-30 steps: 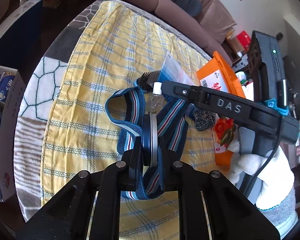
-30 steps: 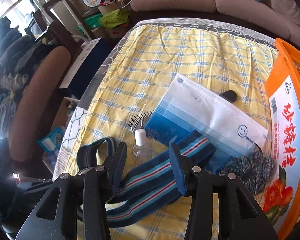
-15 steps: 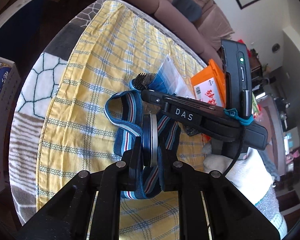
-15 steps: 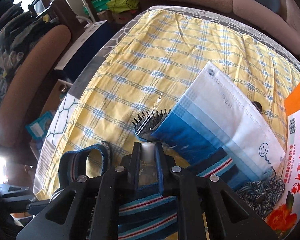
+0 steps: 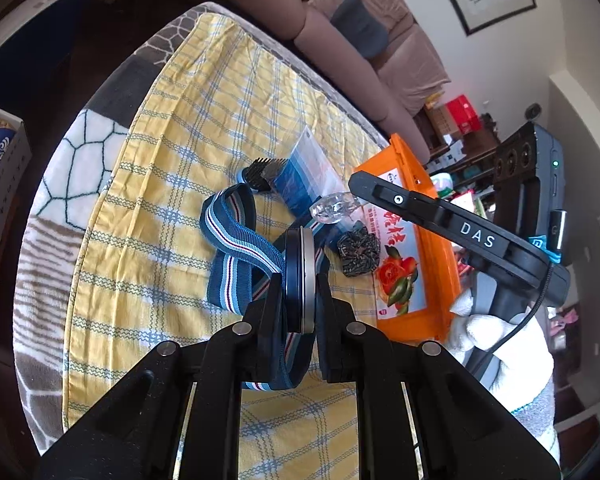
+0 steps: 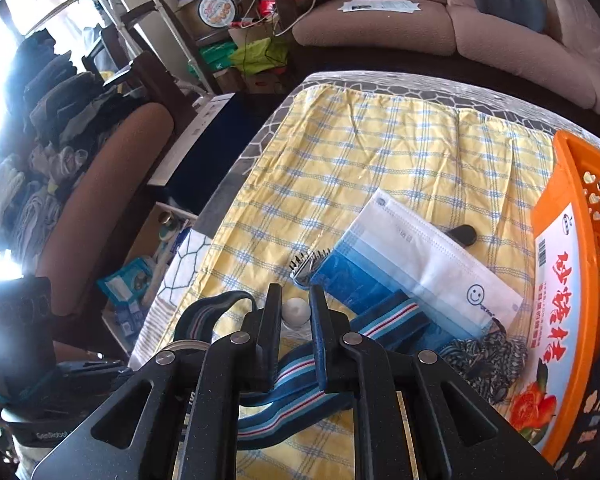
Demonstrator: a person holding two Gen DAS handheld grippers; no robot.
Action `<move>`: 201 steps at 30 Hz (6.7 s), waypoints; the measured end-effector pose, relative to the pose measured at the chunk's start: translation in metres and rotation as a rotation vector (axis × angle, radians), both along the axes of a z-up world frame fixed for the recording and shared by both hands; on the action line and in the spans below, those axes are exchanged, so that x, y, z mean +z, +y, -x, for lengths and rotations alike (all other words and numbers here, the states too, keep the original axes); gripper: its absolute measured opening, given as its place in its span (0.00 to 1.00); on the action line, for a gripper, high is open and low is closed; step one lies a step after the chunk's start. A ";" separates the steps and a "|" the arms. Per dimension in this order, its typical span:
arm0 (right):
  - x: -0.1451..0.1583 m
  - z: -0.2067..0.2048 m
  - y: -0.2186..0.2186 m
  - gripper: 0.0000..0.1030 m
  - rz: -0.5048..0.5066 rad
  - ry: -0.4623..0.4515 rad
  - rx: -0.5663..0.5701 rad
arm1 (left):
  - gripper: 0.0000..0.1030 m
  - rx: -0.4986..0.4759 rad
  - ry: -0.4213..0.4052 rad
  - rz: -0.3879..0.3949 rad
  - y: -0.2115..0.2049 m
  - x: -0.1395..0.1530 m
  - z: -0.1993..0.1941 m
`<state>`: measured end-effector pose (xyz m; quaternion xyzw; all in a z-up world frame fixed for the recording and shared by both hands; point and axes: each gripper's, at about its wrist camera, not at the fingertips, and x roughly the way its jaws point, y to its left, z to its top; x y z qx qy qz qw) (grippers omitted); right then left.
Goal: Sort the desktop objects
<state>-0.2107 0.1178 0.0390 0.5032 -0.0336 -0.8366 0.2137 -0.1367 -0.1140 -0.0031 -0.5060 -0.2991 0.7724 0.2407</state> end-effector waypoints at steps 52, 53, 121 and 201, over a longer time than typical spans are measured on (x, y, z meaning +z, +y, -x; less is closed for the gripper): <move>0.113 -0.104 0.280 0.12 0.040 0.102 -0.222 | 0.13 -0.241 0.245 0.196 0.359 0.267 0.089; 0.107 -0.102 0.281 0.12 0.045 0.093 -0.218 | 0.13 -0.243 0.244 0.208 0.362 0.263 0.095; 0.002 -0.093 0.266 0.29 0.067 -0.078 -0.200 | 0.48 -0.166 -0.106 0.298 0.318 0.075 0.078; -0.022 0.003 0.032 0.73 -0.231 -0.107 0.075 | 0.86 -0.127 0.043 0.314 0.052 -0.015 0.033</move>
